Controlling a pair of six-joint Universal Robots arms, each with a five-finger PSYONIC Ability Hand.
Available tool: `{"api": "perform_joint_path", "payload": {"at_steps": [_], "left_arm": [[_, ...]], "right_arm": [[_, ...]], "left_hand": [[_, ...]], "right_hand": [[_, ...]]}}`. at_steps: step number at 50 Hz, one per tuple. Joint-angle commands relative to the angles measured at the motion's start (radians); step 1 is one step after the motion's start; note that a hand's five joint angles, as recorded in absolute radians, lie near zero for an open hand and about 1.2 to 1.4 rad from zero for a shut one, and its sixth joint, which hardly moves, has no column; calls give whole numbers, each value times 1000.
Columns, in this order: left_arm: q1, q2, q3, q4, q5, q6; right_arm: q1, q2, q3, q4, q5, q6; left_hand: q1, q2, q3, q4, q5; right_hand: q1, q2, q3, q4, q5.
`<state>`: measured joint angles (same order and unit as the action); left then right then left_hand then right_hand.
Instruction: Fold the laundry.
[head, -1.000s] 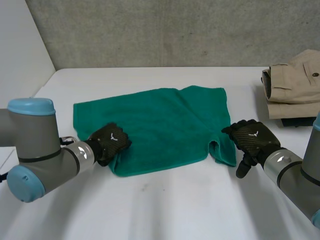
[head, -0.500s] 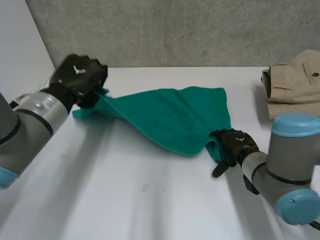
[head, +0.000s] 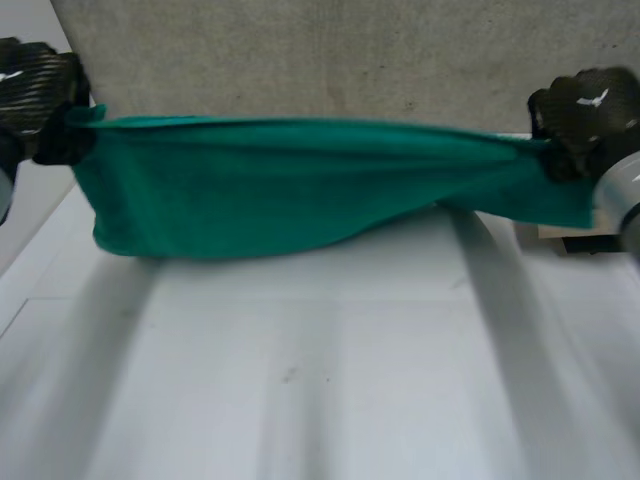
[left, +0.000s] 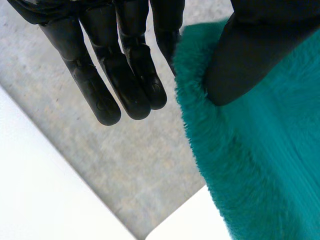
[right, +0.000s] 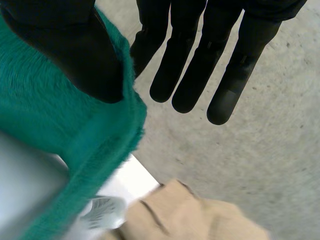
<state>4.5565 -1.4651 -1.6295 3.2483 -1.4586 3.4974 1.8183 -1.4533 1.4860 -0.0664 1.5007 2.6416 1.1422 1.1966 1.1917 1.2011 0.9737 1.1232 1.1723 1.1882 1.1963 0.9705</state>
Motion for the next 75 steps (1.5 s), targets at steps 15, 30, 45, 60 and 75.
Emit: {"api": "perform_joint_path", "payload": {"at_steps": [15,30,45,60,75], "left_arm": [[4,-308,14,42,4,107],[-94,-514,606,590,-204,-12],[-93,-535,422,498,-217,-24],[-109,-623,30,361,-194,185],[-83,-41,-398,-235,-155,509]], "right_arm": [[32,350,-425,467,35,-338],[61,450,-630,-586,151,-150],[64,513,-532,-463,89,-140],[53,659,-313,-228,24,-153],[13,212,118,438,44,-475]], "left_hand": [[254,200,205,195,248],[254,200,205,195,248],[254,200,205,195,248],[254,200,205,195,248],[254,200,205,195,248]], "right_hand": [[273,224,208,200,251],[273,224,208,200,251],[273,224,208,200,251],[273,224,208,200,251],[273,224,208,200,251]]}}
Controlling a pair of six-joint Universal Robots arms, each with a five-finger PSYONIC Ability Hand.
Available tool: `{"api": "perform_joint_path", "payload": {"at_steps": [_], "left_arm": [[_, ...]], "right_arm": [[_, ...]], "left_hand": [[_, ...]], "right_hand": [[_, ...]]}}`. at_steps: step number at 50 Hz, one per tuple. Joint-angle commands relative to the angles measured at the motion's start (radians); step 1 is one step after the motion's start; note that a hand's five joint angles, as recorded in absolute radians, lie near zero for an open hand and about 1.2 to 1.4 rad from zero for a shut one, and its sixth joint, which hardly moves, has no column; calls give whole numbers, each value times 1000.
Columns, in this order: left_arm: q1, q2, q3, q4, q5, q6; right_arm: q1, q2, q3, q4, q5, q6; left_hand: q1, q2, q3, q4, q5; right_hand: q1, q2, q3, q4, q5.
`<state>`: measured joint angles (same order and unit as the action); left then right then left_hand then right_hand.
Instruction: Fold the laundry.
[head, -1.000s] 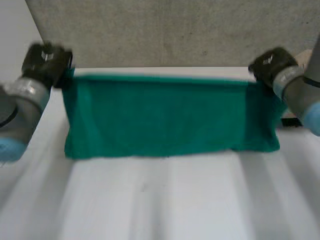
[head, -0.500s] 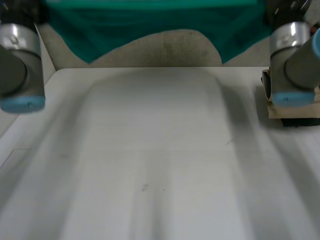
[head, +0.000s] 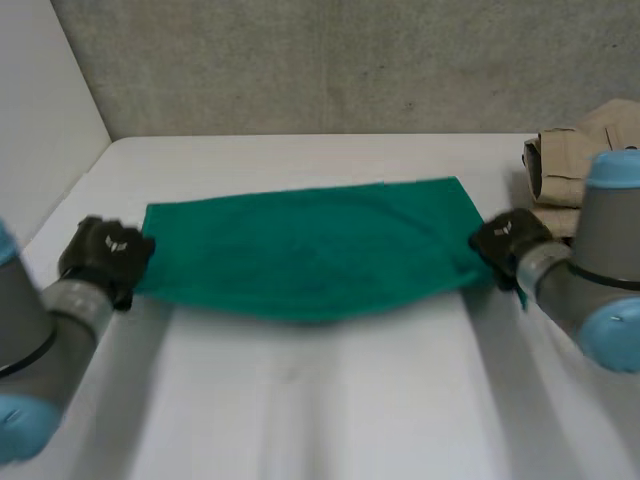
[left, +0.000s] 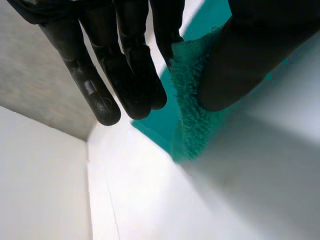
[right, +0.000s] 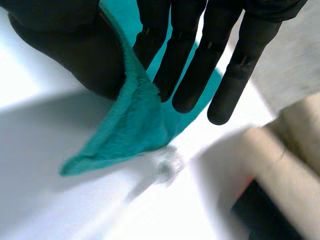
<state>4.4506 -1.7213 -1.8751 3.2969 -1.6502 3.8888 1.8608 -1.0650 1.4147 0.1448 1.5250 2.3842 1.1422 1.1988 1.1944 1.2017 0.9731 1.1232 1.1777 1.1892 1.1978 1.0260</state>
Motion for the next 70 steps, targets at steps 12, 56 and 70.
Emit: {"api": "perform_joint_path", "payload": {"at_steps": [12,56,70], "left_arm": [[50,148,-136,-105,133,153],[-125,-345,590,214,-134,-25],[-79,-20,182,214,121,-230]], "right_arm": [[-15,-146,213,-77,24,-254],[52,320,-534,-346,69,35],[-135,20,-166,119,-149,150]], "left_hand": [[254,197,202,195,249],[-968,-1024,-1020,-1027,-973],[-967,-1023,-1019,-1026,-972]], "right_hand": [[273,219,207,198,196],[-949,-1003,-1015,-1023,-1026],[-736,-791,-802,-811,-814]]}}
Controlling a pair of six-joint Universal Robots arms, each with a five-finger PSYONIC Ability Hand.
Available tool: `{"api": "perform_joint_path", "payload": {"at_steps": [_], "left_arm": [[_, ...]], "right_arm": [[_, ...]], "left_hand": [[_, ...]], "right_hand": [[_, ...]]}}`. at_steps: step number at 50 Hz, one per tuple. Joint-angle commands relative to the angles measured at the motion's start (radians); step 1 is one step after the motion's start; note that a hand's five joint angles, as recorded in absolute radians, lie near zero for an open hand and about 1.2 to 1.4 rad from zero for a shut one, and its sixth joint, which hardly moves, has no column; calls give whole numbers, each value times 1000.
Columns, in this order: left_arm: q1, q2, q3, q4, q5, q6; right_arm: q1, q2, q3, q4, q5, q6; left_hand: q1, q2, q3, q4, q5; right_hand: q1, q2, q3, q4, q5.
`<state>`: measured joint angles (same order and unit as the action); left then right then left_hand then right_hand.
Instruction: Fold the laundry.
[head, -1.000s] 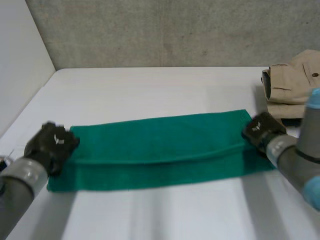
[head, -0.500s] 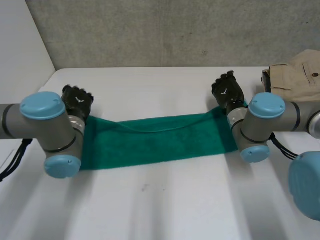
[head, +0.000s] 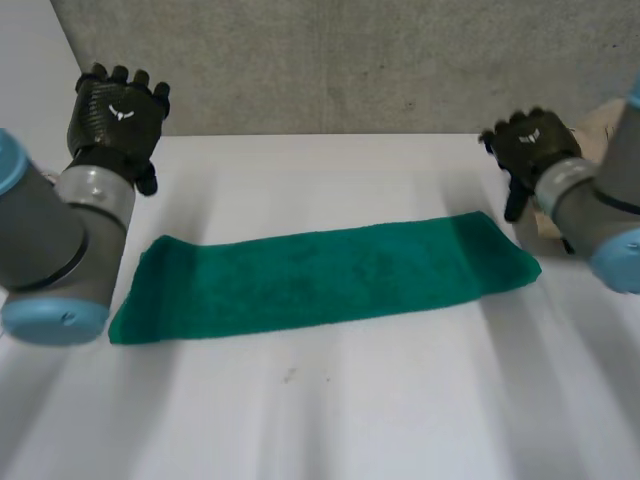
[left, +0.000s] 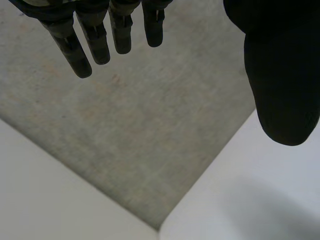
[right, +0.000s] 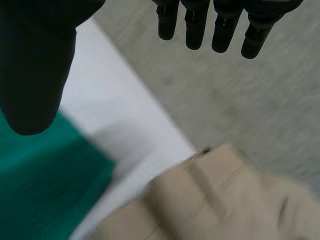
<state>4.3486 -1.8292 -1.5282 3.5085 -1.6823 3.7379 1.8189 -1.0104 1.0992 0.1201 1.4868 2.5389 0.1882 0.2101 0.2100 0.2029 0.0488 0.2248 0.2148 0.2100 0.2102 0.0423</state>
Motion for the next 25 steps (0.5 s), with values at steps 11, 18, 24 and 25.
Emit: {"api": "perform_joint_path", "payload": {"at_steps": [11,18,24,25], "left_arm": [[26,91,-259,12,237,-161],[19,88,-259,14,239,-165],[17,88,-259,15,239,-165],[16,88,-259,15,239,-165]], "right_arm": [[-155,73,238,-94,-178,-17],[-153,176,211,-206,-181,-34],[-151,213,195,-215,-158,-92],[-153,207,206,-214,-154,-94]], "left_hand": [[8,-14,-14,-7,-27],[8,-14,-14,-7,-27],[8,-14,-14,-7,-27],[8,-14,-14,-7,-27]], "right_hand": [[327,337,342,342,335],[330,340,345,345,338],[1171,1181,1186,1186,1179],[1172,1181,1186,1186,1179]]}}
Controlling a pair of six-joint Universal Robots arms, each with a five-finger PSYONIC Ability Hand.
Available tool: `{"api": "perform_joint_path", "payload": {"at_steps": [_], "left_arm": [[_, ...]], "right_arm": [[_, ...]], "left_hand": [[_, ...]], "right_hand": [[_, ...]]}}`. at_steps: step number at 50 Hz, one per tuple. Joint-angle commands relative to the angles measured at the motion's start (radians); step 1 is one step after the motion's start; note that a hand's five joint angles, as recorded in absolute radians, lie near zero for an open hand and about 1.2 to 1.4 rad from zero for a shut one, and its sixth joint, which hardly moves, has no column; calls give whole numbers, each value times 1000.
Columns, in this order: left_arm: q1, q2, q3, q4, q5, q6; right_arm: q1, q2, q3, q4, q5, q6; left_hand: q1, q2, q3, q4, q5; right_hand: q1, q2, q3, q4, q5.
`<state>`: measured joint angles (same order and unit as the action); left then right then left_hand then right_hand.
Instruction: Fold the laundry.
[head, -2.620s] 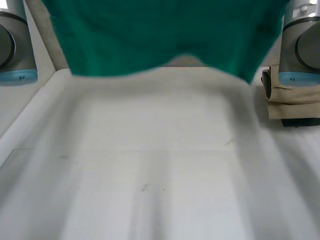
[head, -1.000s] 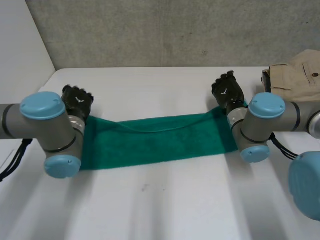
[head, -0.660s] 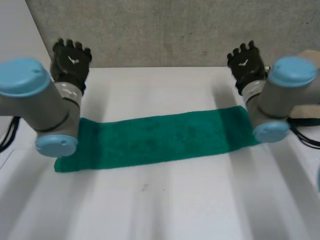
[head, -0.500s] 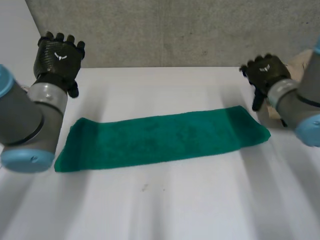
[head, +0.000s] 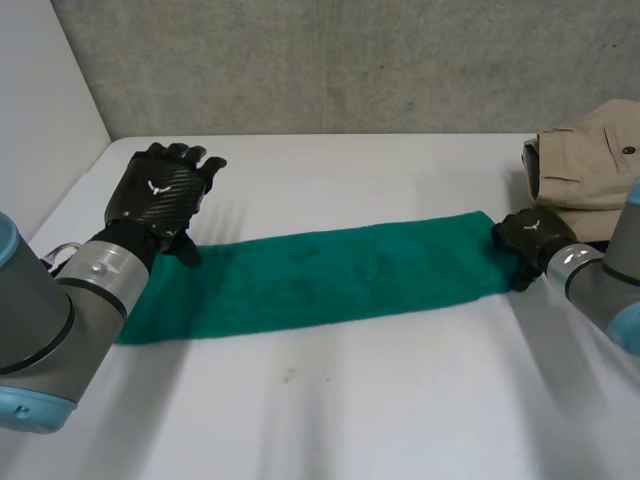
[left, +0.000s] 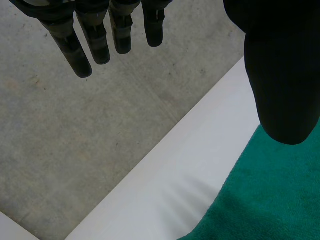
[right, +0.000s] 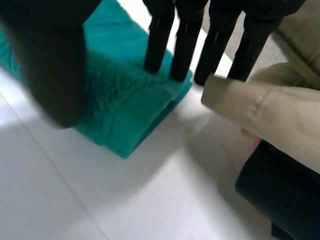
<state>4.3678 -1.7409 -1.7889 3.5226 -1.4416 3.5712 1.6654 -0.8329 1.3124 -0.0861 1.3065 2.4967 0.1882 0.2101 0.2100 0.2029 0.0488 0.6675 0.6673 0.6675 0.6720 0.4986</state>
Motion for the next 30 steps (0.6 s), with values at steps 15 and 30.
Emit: {"api": "perform_joint_path", "payload": {"at_steps": [15,30], "left_arm": [[6,55,-4,-7,-3,1],[10,101,-49,-5,-3,-2]], "right_arm": [[-337,-385,329,9,20,-274],[64,-397,263,-177,53,-421]], "left_hand": [[8,-14,-14,-7,-27],[5,-17,-17,-10,-30]], "right_hand": [[729,729,729,724,723],[729,729,729,724,723]]}}
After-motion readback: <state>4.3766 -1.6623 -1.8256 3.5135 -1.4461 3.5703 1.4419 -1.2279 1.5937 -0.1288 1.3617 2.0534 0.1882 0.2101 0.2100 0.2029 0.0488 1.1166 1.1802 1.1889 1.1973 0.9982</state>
